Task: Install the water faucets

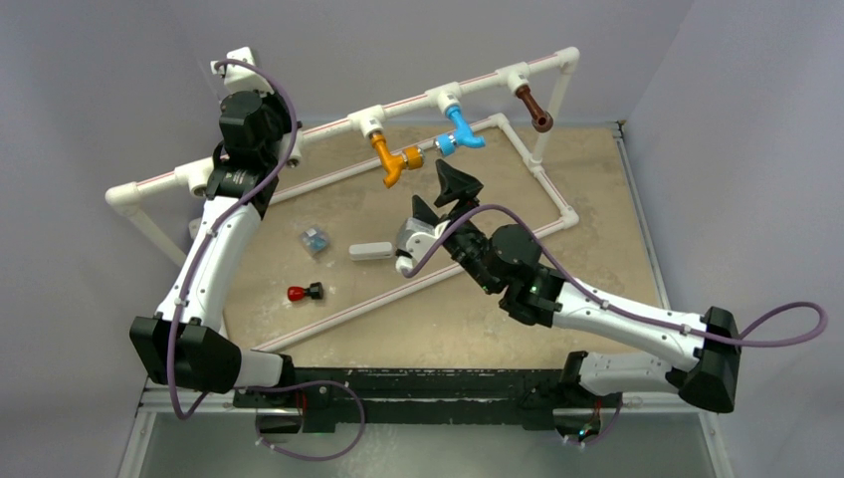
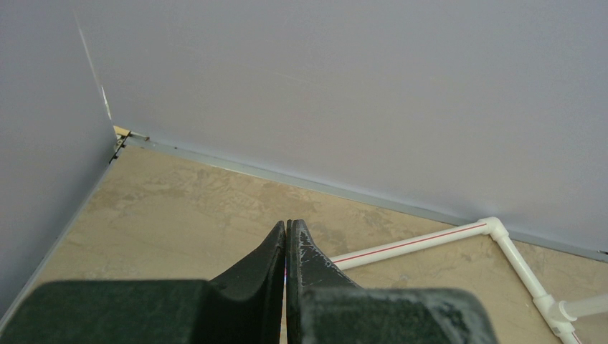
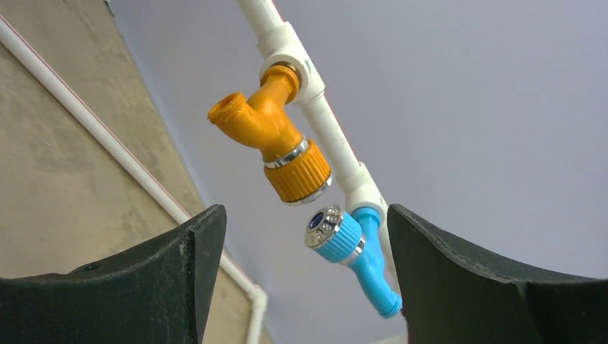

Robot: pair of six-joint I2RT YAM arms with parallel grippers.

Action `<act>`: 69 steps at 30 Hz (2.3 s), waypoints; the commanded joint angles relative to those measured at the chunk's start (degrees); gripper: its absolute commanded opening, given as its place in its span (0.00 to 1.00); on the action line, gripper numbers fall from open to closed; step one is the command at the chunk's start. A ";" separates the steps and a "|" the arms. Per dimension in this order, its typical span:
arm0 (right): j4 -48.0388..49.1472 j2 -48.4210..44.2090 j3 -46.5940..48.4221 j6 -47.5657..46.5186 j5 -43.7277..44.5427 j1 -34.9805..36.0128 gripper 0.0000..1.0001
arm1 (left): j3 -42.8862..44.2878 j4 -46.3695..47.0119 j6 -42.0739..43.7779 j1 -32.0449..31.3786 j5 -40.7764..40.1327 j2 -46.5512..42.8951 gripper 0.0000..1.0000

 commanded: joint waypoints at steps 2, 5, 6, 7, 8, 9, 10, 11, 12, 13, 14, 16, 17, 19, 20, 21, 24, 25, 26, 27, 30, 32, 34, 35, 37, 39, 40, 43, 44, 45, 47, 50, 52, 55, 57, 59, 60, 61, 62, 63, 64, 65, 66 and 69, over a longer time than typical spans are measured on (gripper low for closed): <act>8.32 3.44 2.03 -16.38 1.42 1.37 0.84 | -2.51 -11.20 1.25 -0.10 2.47 2.72 0.00; 10.51 5.85 2.81 -21.39 0.62 1.81 0.84 | -2.42 -11.20 1.34 -0.10 2.32 2.83 0.00; 11.73 6.39 2.82 -23.19 0.48 1.83 0.84 | -2.47 -11.22 1.34 -0.10 2.29 2.84 0.00; 12.96 7.16 2.83 -24.89 0.57 1.87 0.84 | -2.43 -11.19 1.41 -0.10 2.17 2.84 0.00; 13.83 8.25 3.05 -26.39 0.61 1.92 0.85 | -2.47 -11.22 1.43 -0.10 2.12 2.84 0.00; 14.67 8.79 3.35 -27.55 0.57 1.91 0.85 | -2.48 -11.20 1.48 -0.10 2.03 2.84 0.00; 15.75 9.75 3.50 -28.58 0.56 1.93 0.85 | -2.51 -11.25 1.56 -0.10 1.98 2.82 0.00; 16.90 10.39 3.59 -29.48 0.41 1.94 0.85 | -2.51 -11.27 1.57 -0.10 1.92 2.90 0.00; 17.83 11.04 3.78 -30.23 0.28 1.96 0.85 | -2.47 -11.25 1.60 -0.10 1.82 2.93 0.00; 18.49 11.77 4.17 -30.79 0.49 1.94 0.85 | -2.50 -11.25 1.61 -0.10 1.84 2.93 0.00; 18.97 12.54 4.68 -31.19 0.89 1.95 0.85 | -2.51 -11.21 1.61 -0.10 1.83 2.92 0.00; 19.45 13.98 5.72 -31.67 1.51 2.01 0.85 | -2.50 -11.24 1.61 -0.10 1.94 2.99 0.00; 19.32 14.60 6.30 -31.68 1.57 1.93 0.85 | -2.45 -11.20 1.61 -0.10 2.02 3.01 0.00; 18.59 15.74 7.53 -31.59 1.07 1.93 0.85 | -2.42 -11.28 1.61 -0.10 1.93 3.02 0.00; 17.82 16.36 8.22 -31.33 0.61 1.86 0.85 | -2.42 -11.27 1.61 -0.10 1.94 2.97 0.00; 17.36 17.03 8.87 -30.69 0.19 1.88 0.84 | -2.47 -11.34 1.61 -0.10 1.83 3.01 0.00; 17.29 19.16 10.44 -29.81 1.10 0.98 0.82 | -2.46 -11.36 1.61 -0.10 1.83 2.99 0.00; 17.31 19.60 10.69 -29.69 1.27 0.56 0.81 | -2.46 -11.36 1.61 -0.10 1.92 3.01 0.00; 17.23 20.19 10.97 -29.25 1.44 0.26 0.80 | -2.50 -11.36 1.61 -0.10 1.93 3.02 0.00; 16.99 20.57 11.31 -28.77 1.67 -0.06 0.79 | -2.48 -11.36 1.61 -0.10 1.94 2.97 0.00; 15.64 21.48 12.54 -26.96 2.25 -0.95 0.75 | -2.42 -11.34 1.61 -0.10 1.93 3.02 0.00; 15.64 21.84 12.60 -26.38 2.44 -1.61 0.72 | -2.42 -11.35 1.61 -0.05 2.02 3.02 0.00; 16.91 22.27 12.27 -26.36 2.94 -2.16 0.69 | -2.42 -11.29 1.61 -0.10 2.03 2.99 0.00; 17.32 22.51 12.24 -26.43 3.44 -2.28 0.68 | -2.42 -11.35 1.61 -0.10 2.10 3.01 0.00; 17.37 22.93 12.36 -26.16 4.02 -2.47 0.63 | -2.42 -11.26 1.61 -0.10 2.12 3.02 0.00; 17.47 23.06 12.24 -25.72 4.24 -2.47 0.58 | -2.42 -11.36 1.61 -0.10 2.09 3.02 0.00; 17.56 23.06 12.23 -25.48 4.27 -2.51 0.55 | -2.42 -11.36 1.61 -0.10 2.11 3.01 0.00; 17.97 23.14 12.14 -24.64 4.58 -2.47 0.42 | -2.42 -11.31 1.61 -0.10 2.12 2.99 0.00; 18.20 23.21 12.18 -24.34 4.83 -2.47 0.36 | -2.42 -11.35 1.65 -0.10 2.12 3.01 0.00; 18.42 23.36 12.27 -24.08 5.33 -2.47 0.31 | -2.42 -11.36 1.61 -0.10 2.12 3.02 0.00; 19.01 23.51 12.47 -22.82 6.24 -2.47 0.18 | -2.42 -11.32 1.61 -0.10 2.12 3.02 0.00; 20.93 23.63 12.41 -20.10 7.47 -2.48 0.00 | -2.42 -11.36 1.61 -0.10 2.20 3.00 0.00; 22.01 23.87 12.25 -17.84 8.59 -2.47 0.00 | -2.42 -11.35 1.61 -0.10 2.33 3.02 0.00; 23.13 23.90 12.40 -11.95 9.40 -2.47 0.00 | -2.33 -11.36 1.52 -0.10 2.38 3.01 0.00; 23.01 24.16 13.43 -6.10 10.04 -2.30 0.00 | -2.33 -11.36 1.52 -0.10 2.46 3.02 0.00; 21.90 24.59 15.19 1.30 10.95 -2.28 0.00 | -2.33 -11.36 1.44 -0.10 2.55 2.97 0.00; 20.99 24.82 16.26 4.87 11.51 -2.25 0.00 | -2.33 -11.35 1.43 -0.10 2.55 3.01 0.00; 20.06 24.96 17.13 8.82 11.75 -2.25 0.00 | -2.33 -11.30 1.43 -0.07 2.56 2.97 0.00; 19.32 25.07 18.03 12.71 11.77 -2.24 0.00 | -2.33 -11.32 1.43 -0.10 2.56 3.01 0.00; 18.56 25.15 18.75 16.48 11.62 -2.25 0.00 | -2.33 -11.36 1.43 -0.10 2.56 3.09 0.00; 17.79 25.23 19.39 20.34 11.46 -2.23 0.00 | -2.33 -11.32 1.45 -0.10 2.62 3.17 0.00; 17.12 25.38 20.06 25.04 11.67 -2.28 0.00 | -2.27 -11.33 1.43 -0.10 2.72 3.23 0.00; 15.99 25.49 20.96 28.30 12.12 -2.25 0.00 | -2.25 -11.31 1.43 -0.10 2.73 3.27 0.00; 13.22 25.15 22.37 38.81 11.10 -2.33 0.00 | -2.25 -11.36 1.43 -0.05 2.69 3.26 0.00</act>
